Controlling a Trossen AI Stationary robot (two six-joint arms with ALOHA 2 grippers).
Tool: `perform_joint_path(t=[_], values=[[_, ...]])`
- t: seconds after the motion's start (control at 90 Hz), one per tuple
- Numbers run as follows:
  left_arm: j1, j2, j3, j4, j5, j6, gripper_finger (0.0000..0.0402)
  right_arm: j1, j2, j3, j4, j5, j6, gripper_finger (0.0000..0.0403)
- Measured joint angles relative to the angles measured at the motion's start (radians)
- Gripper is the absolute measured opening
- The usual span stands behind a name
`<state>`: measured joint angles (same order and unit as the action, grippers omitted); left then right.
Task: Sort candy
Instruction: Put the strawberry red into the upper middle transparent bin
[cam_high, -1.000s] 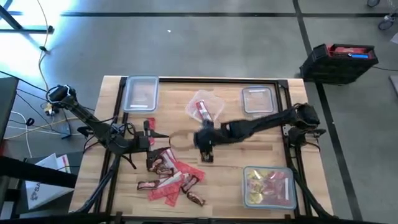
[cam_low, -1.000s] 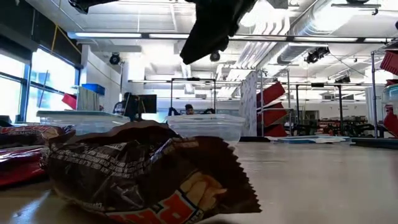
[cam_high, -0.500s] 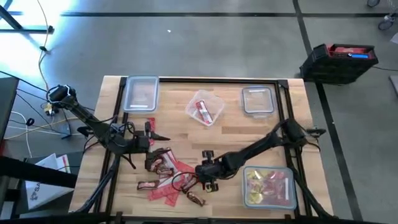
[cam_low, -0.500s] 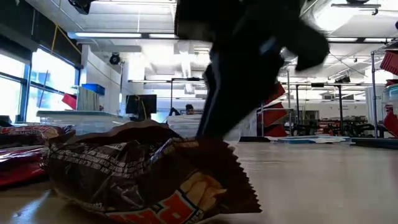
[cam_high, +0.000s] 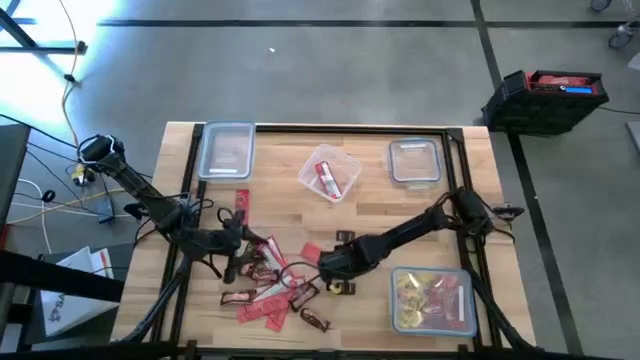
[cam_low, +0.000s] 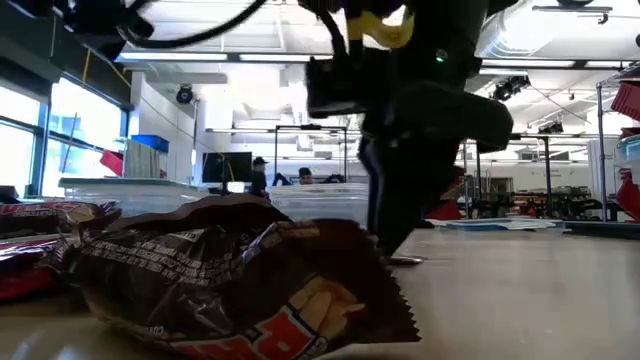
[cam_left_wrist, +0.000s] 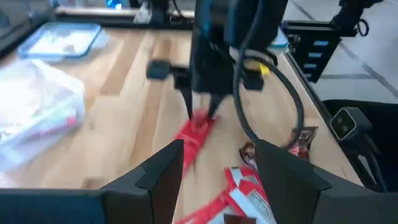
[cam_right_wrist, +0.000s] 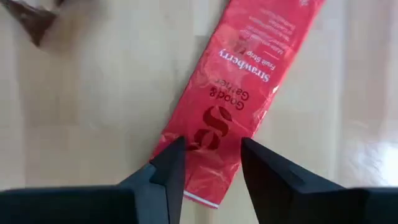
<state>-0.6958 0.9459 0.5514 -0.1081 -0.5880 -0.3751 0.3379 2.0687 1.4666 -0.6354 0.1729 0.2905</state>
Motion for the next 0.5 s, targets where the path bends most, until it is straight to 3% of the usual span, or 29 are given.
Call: perform_joint_path(t=[0.133, 0.322, 0.5], values=[[0.000, 0.000, 0.000, 0.001, -0.001, -0.014, 0.0183, -0.008, -0.038, 0.007, 0.307, -0.019, -0.083, 0.0124], [0.001, 0.000, 0.000, 0.001, -0.029, -0.009, 0.0183, -0.008, 0.024, 0.004, 0.696, -0.126, -0.170, 0.0124], [0.002, 0.000, 0.000, 0.001, -0.071, -0.008, 0.0183, -0.021, 0.137, 0.003, 0.829, -0.161, -0.137, 0.0124]])
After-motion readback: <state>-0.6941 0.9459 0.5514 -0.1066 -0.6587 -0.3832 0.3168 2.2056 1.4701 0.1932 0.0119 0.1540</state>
